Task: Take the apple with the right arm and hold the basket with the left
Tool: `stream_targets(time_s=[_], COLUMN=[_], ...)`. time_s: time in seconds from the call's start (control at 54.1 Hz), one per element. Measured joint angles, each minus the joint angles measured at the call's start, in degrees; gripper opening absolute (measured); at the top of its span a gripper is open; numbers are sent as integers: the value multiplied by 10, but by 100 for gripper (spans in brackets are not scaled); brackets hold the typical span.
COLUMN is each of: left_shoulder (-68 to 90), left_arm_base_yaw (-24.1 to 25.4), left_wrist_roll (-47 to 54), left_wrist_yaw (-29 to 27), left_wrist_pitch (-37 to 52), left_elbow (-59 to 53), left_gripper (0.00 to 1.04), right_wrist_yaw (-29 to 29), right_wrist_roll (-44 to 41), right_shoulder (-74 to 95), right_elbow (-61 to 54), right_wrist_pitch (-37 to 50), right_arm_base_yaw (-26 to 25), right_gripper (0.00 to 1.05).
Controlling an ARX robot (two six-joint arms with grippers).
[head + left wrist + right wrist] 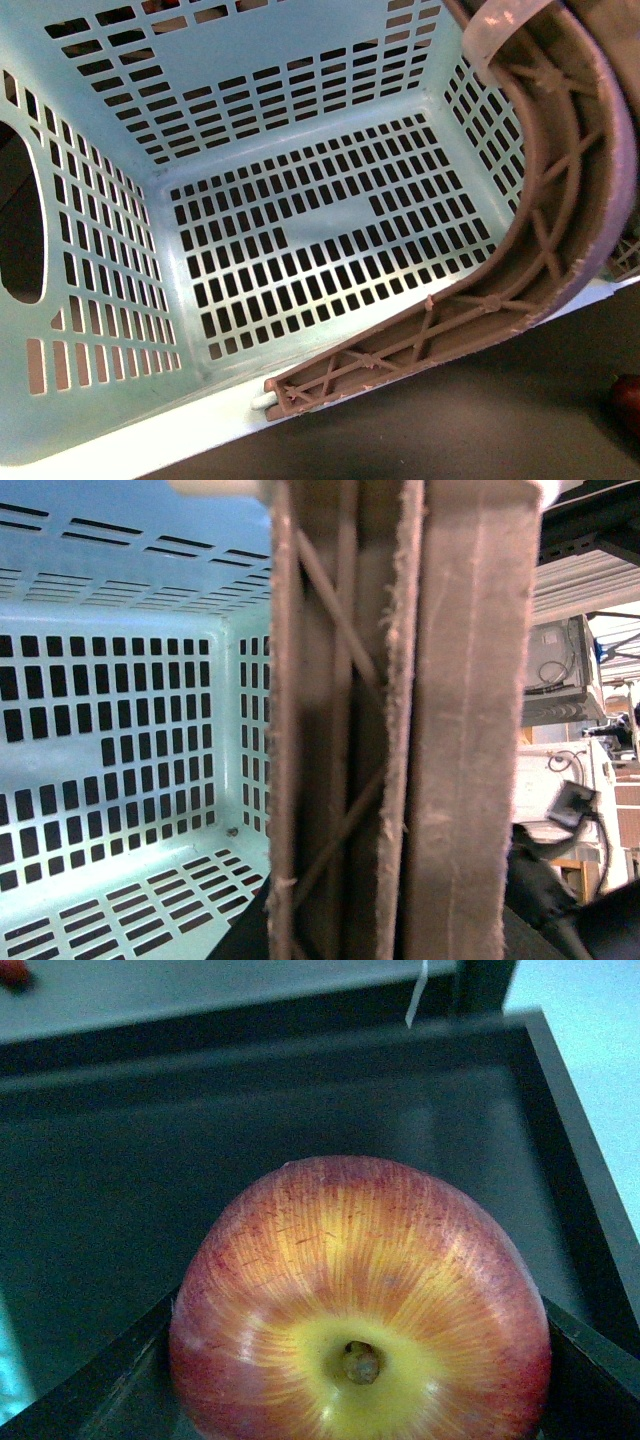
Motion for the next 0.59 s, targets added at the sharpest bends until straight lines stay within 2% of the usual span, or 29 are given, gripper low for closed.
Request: stream_targets(time_s=[0.148, 0.481, 0.592], left_shoulder=[0, 0, 0], left_arm_base_yaw=[0, 0, 0], left_wrist_roll=[0, 0, 0], left_wrist_yaw=[1, 0, 0], left_wrist_pitch=[0, 0, 0], left_elbow=[0, 0, 0], left_gripper=[15, 15, 15], right_wrist_yaw=[2, 64, 82], right_wrist_roll=[23, 43, 42], right_shoulder=[-80, -146, -146], right_elbow=[13, 31, 11], right_wrist_pitch=[-21, -50, -51], right_arm_base_yaw=[46, 263, 316], right_gripper=[81, 81, 81])
